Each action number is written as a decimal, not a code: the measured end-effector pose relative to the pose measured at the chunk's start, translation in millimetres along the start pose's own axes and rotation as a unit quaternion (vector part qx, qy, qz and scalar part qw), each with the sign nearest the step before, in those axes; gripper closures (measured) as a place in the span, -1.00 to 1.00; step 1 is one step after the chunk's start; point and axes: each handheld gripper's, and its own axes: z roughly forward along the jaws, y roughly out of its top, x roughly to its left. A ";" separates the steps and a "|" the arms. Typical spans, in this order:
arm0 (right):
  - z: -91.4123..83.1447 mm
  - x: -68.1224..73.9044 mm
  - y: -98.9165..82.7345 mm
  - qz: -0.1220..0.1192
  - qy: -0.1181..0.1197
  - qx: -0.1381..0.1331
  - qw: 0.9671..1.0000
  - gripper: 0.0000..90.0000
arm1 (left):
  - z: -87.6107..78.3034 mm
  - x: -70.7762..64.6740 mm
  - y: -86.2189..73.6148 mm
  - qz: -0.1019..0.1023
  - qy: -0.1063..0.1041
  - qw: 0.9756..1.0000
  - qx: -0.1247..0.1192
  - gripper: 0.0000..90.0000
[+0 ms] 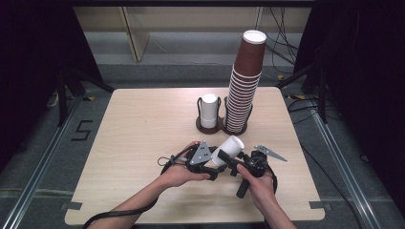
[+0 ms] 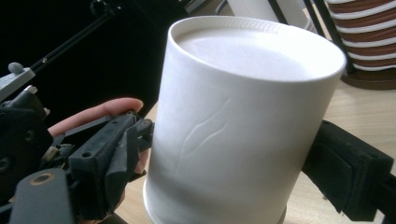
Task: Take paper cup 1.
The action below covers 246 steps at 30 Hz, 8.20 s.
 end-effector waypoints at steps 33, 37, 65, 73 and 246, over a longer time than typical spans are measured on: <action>-17.6 -9.5 2.2 -0.154 0.023 0.109 0.982 -0.80 | -35.6 22.6 -2.1 0.043 -0.024 0.997 0.055 -0.34; -16.0 -12.1 0.2 -0.179 0.025 0.129 0.975 -0.79 | -39.5 21.3 -3.8 0.047 -0.033 0.997 0.059 -0.34; 5.1 -2.6 8.3 -0.439 0.059 0.335 0.832 -0.66 | -60.0 16.8 -4.6 0.134 -0.086 0.975 0.156 -0.34; 10.2 4.7 7.9 -0.468 0.063 0.361 0.804 -0.65 | -58.5 11.1 -4.6 0.154 -0.097 0.965 0.191 -0.34; 14.7 3.2 -20.6 -0.475 0.093 0.127 0.866 -0.28 | -41.4 39.5 9.2 -0.032 -0.131 0.984 0.113 -1.00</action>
